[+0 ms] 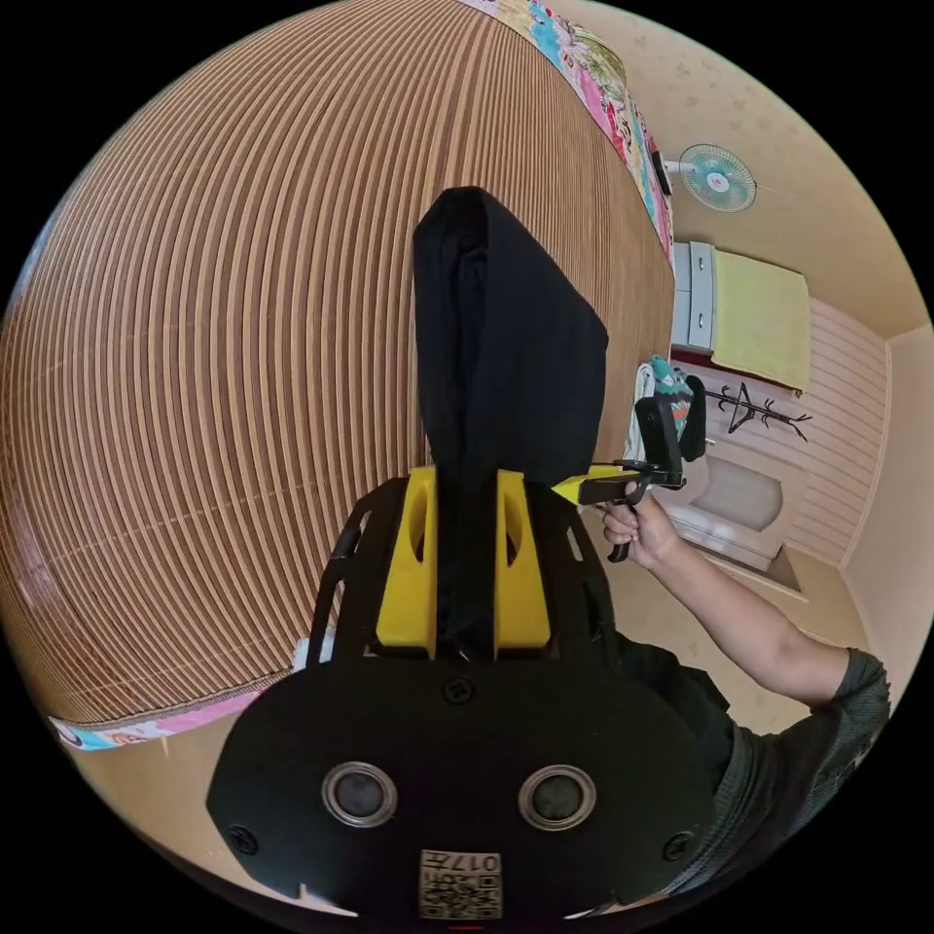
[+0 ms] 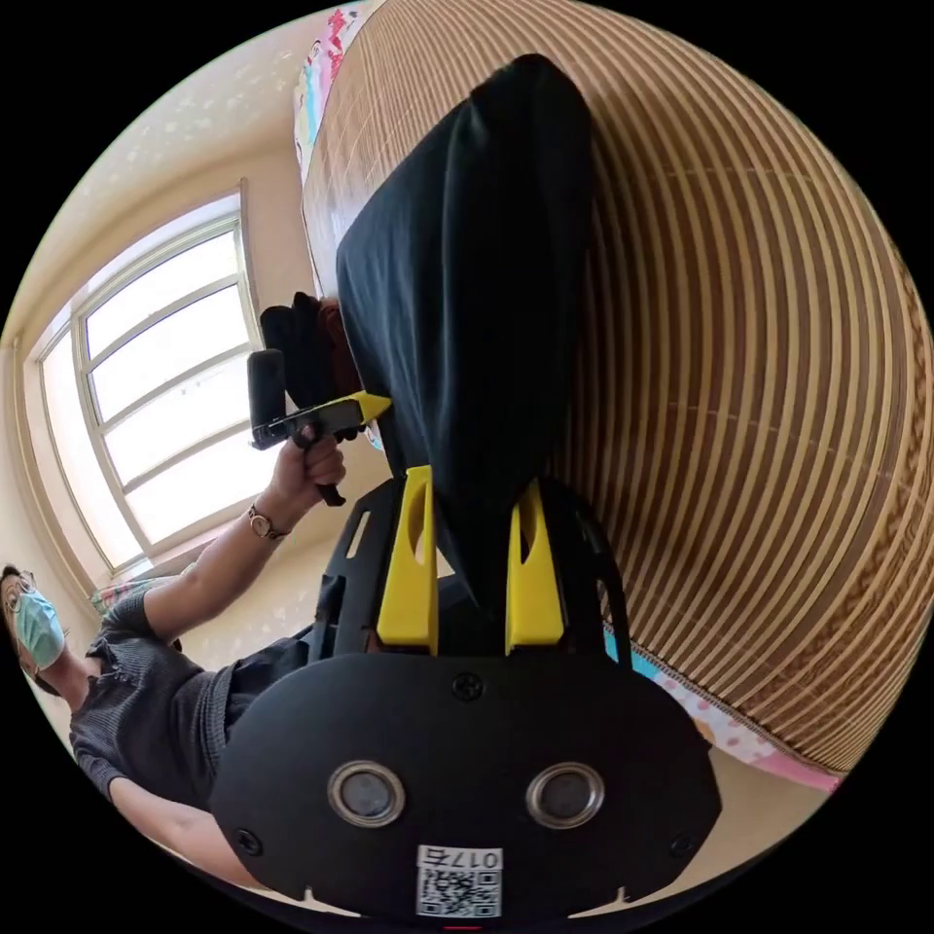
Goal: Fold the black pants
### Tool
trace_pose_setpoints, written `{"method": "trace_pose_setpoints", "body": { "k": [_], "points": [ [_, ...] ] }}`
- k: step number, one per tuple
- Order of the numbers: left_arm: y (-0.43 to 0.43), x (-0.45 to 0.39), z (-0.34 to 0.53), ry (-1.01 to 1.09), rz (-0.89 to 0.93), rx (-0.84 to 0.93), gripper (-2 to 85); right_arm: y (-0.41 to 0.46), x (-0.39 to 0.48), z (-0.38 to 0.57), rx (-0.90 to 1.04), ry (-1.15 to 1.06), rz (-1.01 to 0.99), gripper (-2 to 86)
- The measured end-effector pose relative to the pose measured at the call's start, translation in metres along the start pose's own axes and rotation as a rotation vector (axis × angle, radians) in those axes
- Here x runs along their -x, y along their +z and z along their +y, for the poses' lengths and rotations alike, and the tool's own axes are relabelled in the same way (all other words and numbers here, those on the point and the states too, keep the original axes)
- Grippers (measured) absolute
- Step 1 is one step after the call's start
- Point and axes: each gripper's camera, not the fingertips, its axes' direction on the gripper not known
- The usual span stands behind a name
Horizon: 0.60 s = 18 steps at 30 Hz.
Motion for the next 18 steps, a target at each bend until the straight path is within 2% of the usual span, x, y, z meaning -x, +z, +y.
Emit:
{"method": "trace_pose_setpoints", "body": {
  "k": [2, 9, 13, 18],
  "points": [
    [-0.013, -0.007, 0.022, 0.010, -0.037, 0.001, 4.8, 0.009, 0.016, 0.009, 0.022, -0.028, -0.015, 7.9],
    [-0.090, -0.007, 0.131, -0.007, -0.107, -0.127, 3.9, 0.064, 0.126, 0.014, 0.133, -0.182, -0.105, 7.1],
    [-0.175, -0.012, 0.202, -0.016, -0.200, -0.244, 3.8, 0.108, 0.234, -0.006, 0.214, -0.370, -0.092, 7.0],
    [-0.319, -0.021, 0.265, 0.014, -0.359, -0.434, 3.8, 0.167, 0.373, -0.032, 0.192, -0.554, -0.160, 7.0]
  ]
}}
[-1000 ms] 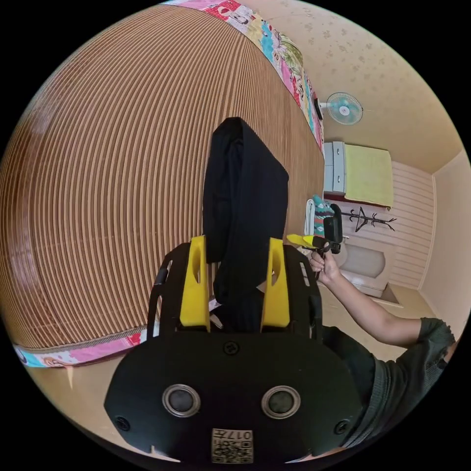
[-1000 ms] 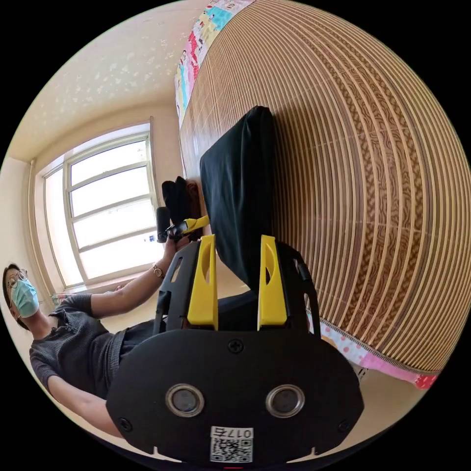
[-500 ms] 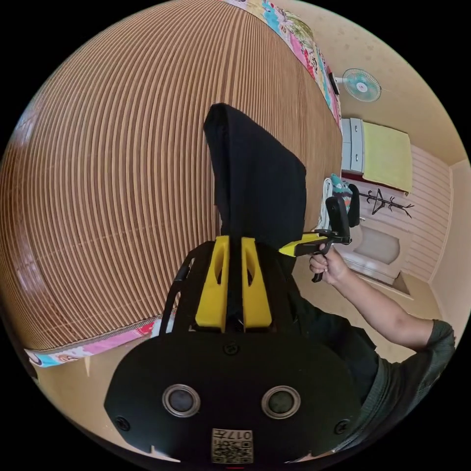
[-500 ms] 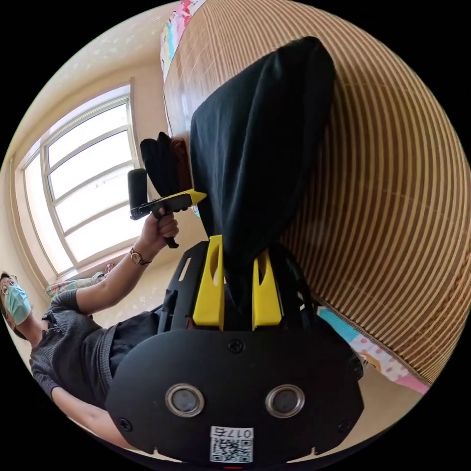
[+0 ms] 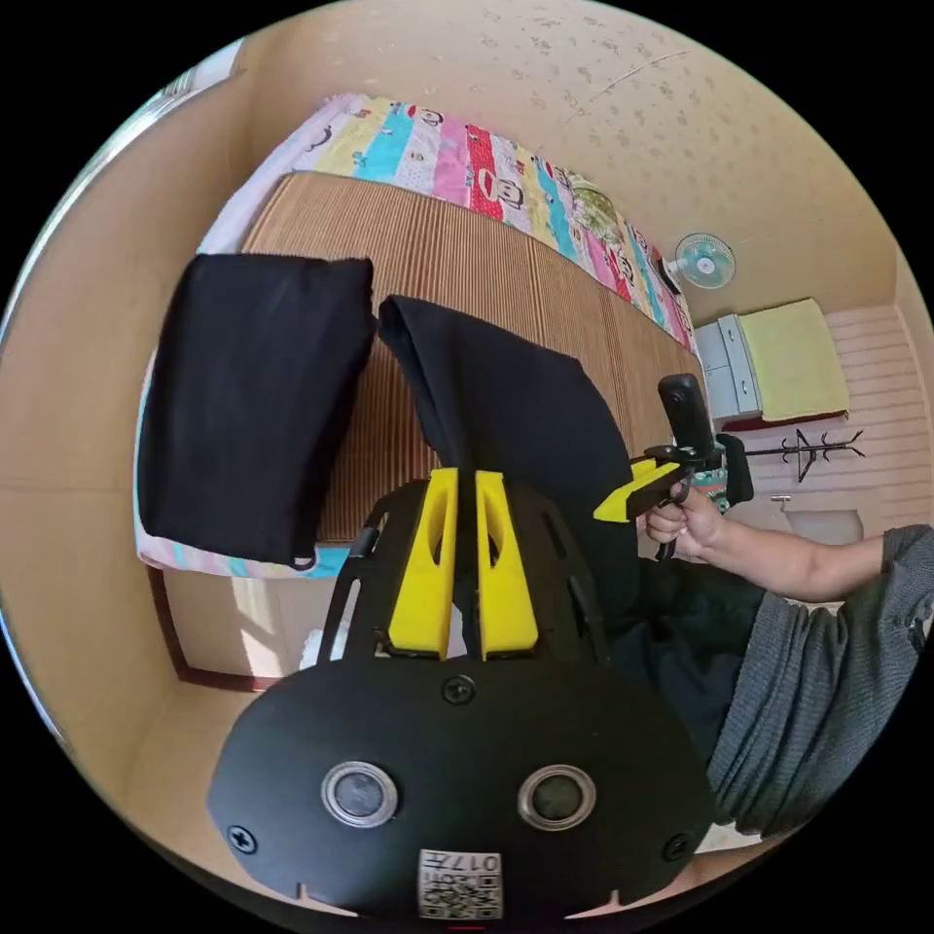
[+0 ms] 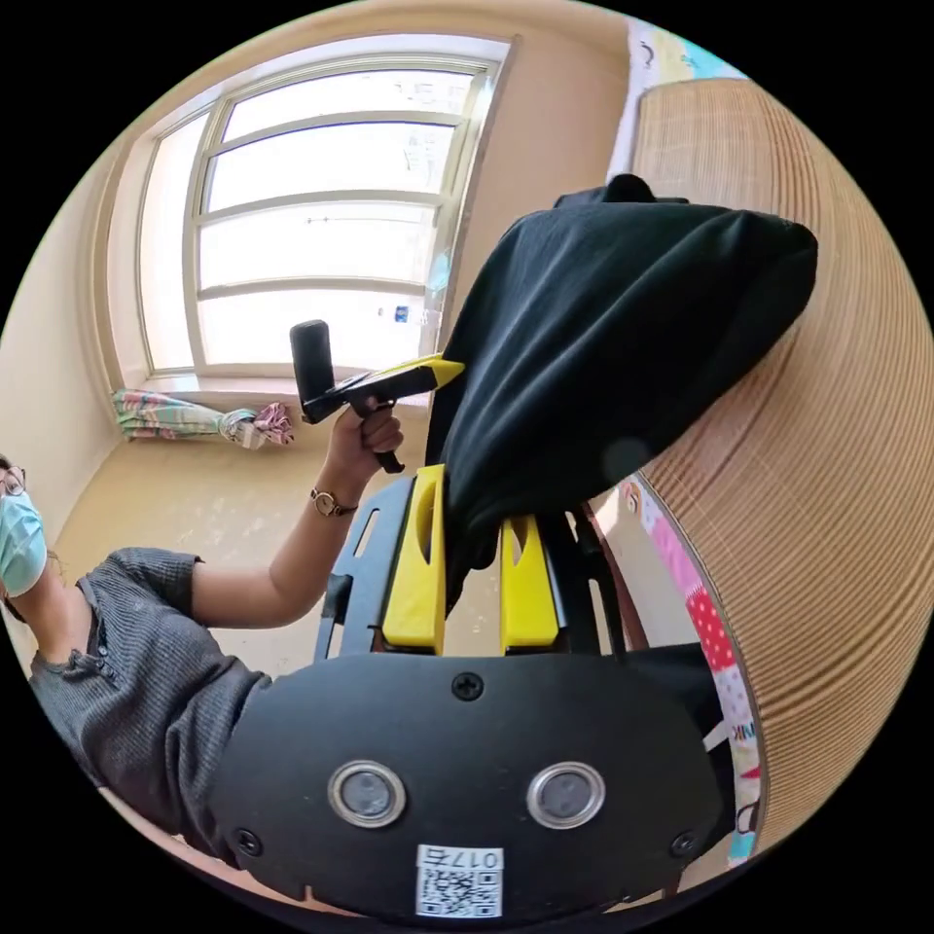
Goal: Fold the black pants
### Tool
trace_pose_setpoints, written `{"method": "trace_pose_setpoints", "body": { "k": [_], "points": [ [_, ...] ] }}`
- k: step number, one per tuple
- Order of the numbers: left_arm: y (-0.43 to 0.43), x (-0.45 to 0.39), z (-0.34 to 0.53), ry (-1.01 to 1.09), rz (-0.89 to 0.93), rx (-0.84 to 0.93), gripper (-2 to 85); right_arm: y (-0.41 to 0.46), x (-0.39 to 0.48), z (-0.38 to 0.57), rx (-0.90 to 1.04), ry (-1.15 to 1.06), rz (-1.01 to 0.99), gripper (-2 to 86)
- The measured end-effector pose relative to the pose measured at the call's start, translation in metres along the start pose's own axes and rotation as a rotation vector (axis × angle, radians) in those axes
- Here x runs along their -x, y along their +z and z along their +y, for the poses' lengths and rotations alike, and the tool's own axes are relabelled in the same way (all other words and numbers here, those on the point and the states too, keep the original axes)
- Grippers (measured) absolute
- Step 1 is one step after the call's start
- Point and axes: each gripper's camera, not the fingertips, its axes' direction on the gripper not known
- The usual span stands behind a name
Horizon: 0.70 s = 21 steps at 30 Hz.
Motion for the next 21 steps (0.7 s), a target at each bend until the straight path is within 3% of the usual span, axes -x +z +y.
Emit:
{"method": "trace_pose_setpoints", "body": {
  "k": [5, 9, 13, 16, 18, 19, 21],
  "points": [
    [-0.106, 0.070, -0.036, -0.080, -0.206, -0.089, 4.8, 0.060, 0.022, -0.101, -0.078, 0.026, 0.014, 8.1],
    [-0.086, 0.141, -0.040, -0.361, -0.316, -0.119, 7.3, 0.102, -0.018, -0.132, 0.051, 0.154, 0.094, 5.7],
    [-0.027, 0.192, 0.013, -0.707, -0.259, -0.222, 7.2, 0.088, -0.030, -0.073, 0.163, 0.084, 0.010, 1.9],
    [0.011, 0.185, 0.050, -0.658, -0.079, -0.327, 6.5, 0.037, -0.042, 0.007, 0.275, 0.103, 0.081, 1.1],
    [0.040, 0.180, 0.064, -0.627, -0.065, -0.260, 6.4, -0.015, -0.055, 0.065, 0.273, 0.212, 0.136, 0.8],
    [0.064, 0.181, 0.071, -0.635, -0.075, -0.166, 6.3, -0.056, -0.062, 0.104, 0.225, 0.307, 0.151, 0.8],
    [0.082, 0.178, 0.090, -0.658, -0.063, -0.163, 6.0, -0.123, -0.061, 0.161, 0.077, 0.444, 0.159, 0.7]
  ]
}}
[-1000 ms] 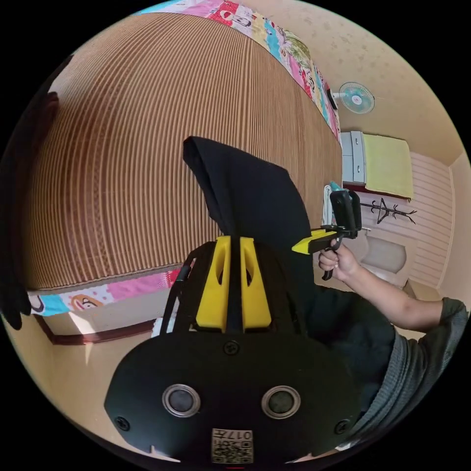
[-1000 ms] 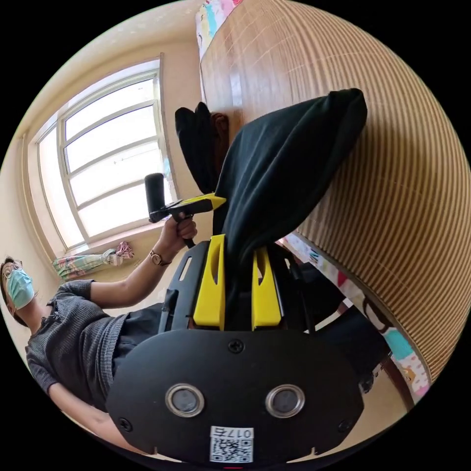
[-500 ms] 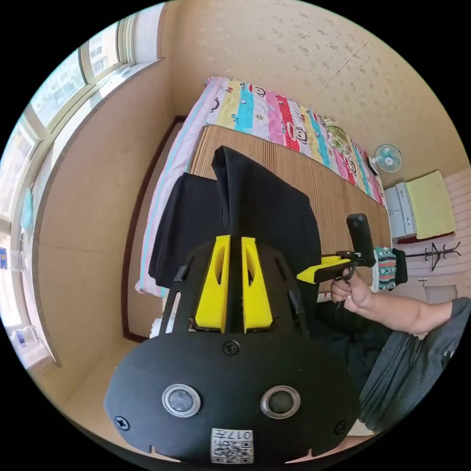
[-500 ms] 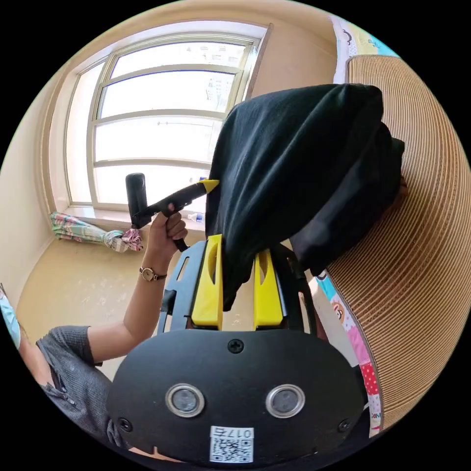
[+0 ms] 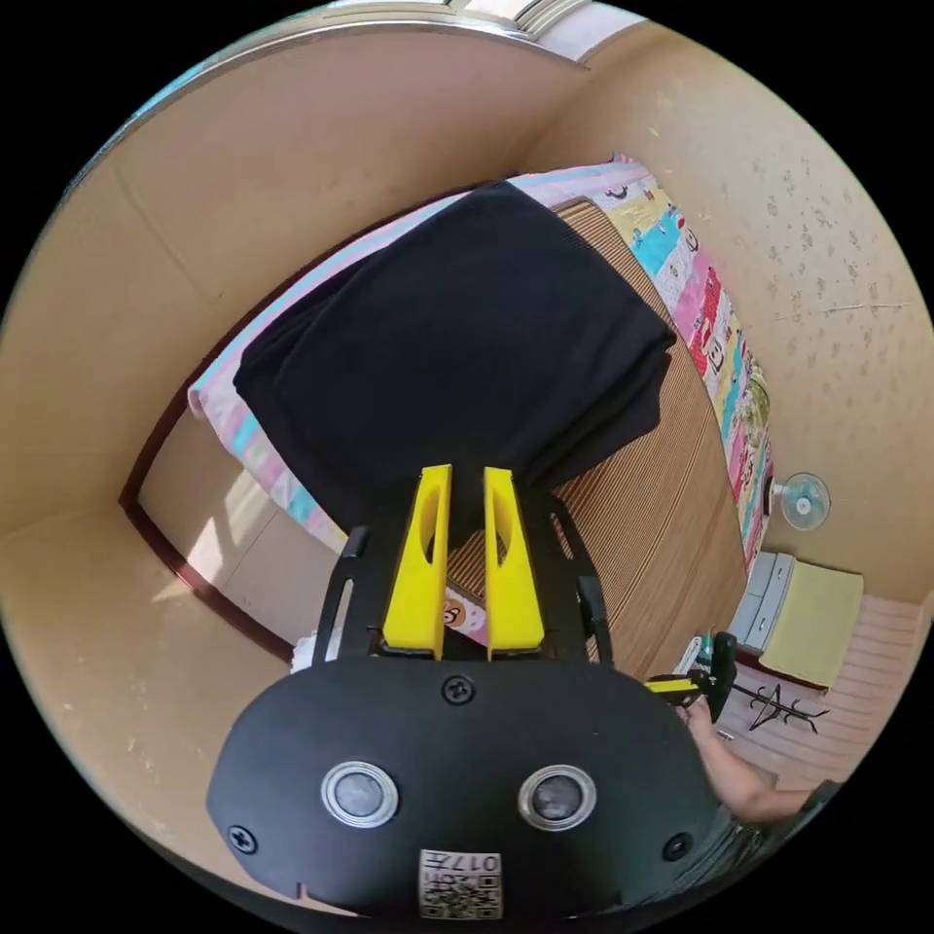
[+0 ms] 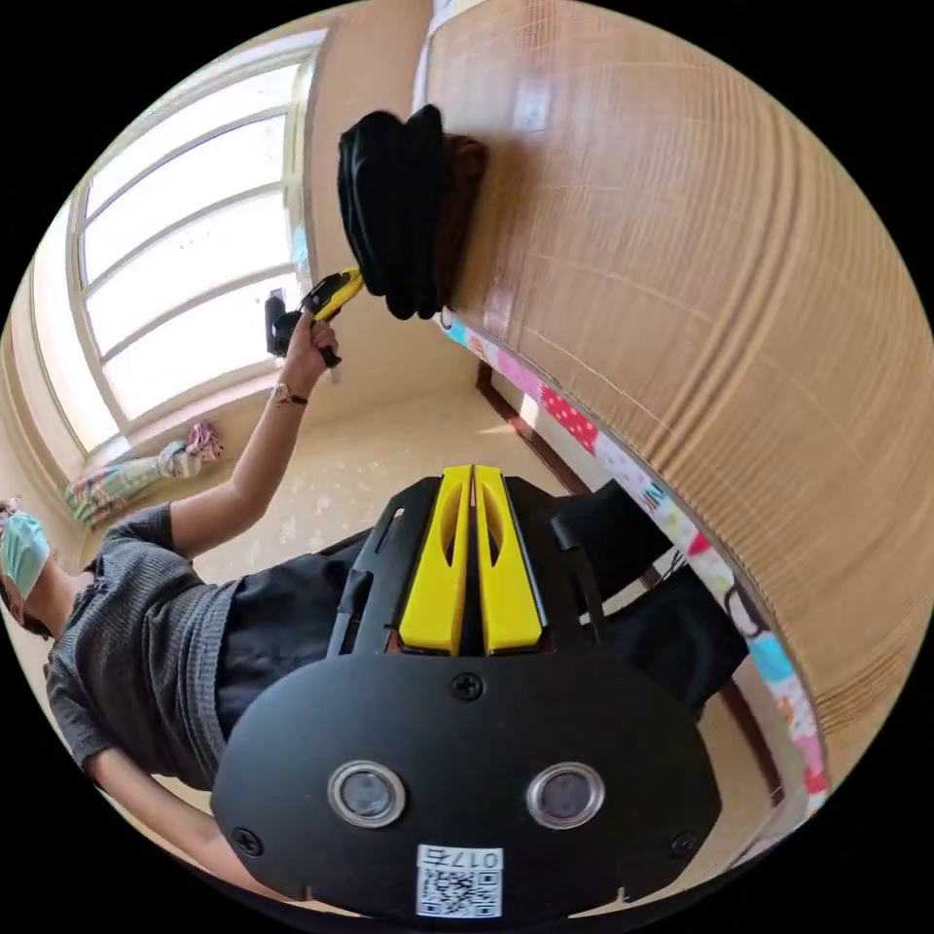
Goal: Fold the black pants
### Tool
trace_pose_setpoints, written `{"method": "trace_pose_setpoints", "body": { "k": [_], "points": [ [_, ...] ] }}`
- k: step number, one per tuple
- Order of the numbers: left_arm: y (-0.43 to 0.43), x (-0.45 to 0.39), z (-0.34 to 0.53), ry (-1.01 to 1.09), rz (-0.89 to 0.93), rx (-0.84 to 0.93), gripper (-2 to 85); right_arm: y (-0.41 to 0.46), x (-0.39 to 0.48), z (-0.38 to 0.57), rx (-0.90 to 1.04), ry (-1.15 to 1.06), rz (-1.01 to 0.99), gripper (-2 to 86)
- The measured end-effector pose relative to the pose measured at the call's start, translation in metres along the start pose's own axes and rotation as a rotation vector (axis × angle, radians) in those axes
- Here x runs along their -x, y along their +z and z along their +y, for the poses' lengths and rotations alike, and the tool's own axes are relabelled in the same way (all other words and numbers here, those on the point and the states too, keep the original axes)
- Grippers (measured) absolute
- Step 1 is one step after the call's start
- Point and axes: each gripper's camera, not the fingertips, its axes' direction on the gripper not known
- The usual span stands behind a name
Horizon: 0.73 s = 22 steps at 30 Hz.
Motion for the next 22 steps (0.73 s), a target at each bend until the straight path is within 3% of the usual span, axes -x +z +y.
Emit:
{"method": "trace_pose_setpoints", "body": {
  "k": [4, 7, 13, 17, 22],
  "points": [
    [-0.004, 0.003, 0.052, -0.066, 0.104, -0.102, 5.0, -0.119, -0.005, 0.132, -0.438, 0.208, 0.002, 0.5],
    [0.006, -0.039, 0.091, 0.052, 0.166, -0.150, 3.4, -0.164, 0.031, 0.207, -0.685, 0.245, 0.055, 0.5],
    [0.114, -0.193, 0.152, 0.512, 0.429, 0.226, -0.4, -0.189, 0.075, 0.301, -0.894, 0.308, 0.098, 0.5],
    [0.153, -0.288, 0.218, 0.851, 0.500, 0.425, -0.9, -0.190, 0.079, 0.353, -0.991, 0.374, 0.082, 0.5],
    [0.171, -0.332, 0.268, 1.022, 0.614, 0.545, -1.0, -0.196, 0.063, 0.449, -1.295, 0.451, -0.129, 0.4]
  ]
}}
